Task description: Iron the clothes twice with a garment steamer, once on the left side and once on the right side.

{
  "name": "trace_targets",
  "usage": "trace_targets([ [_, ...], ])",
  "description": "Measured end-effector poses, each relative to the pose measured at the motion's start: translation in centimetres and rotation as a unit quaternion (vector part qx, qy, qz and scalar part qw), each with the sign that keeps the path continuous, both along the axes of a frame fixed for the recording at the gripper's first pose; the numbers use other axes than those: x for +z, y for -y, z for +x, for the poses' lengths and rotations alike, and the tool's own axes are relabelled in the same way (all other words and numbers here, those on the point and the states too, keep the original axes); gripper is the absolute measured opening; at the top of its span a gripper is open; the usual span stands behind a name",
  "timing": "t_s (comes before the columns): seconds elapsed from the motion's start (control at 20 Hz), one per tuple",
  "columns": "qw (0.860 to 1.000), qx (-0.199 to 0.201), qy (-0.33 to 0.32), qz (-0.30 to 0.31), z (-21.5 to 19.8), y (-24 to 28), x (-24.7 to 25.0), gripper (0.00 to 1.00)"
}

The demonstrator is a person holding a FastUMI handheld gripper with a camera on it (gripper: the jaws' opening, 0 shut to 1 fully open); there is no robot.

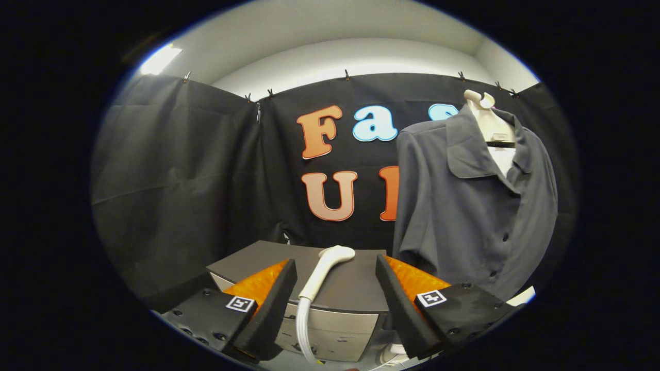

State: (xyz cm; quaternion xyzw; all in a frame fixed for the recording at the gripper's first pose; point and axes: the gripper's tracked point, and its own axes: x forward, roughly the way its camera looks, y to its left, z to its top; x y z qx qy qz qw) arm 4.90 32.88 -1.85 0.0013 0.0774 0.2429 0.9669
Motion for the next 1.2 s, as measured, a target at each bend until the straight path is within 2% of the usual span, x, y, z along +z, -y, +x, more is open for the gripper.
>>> trace_targets([
  [0.45, 0.998, 0.001, -0.047, -0.037, 5.8, -6.5, -4.1, 0.98],
  [0.7, 0.994, -0.019, -0.094, -0.053, 10.5, -9.0, -8.0, 0.99],
  [1.2, 0.971, -0.051, -0.199, -0.121, 16.0, -12.4, -17.1, 0.99],
])
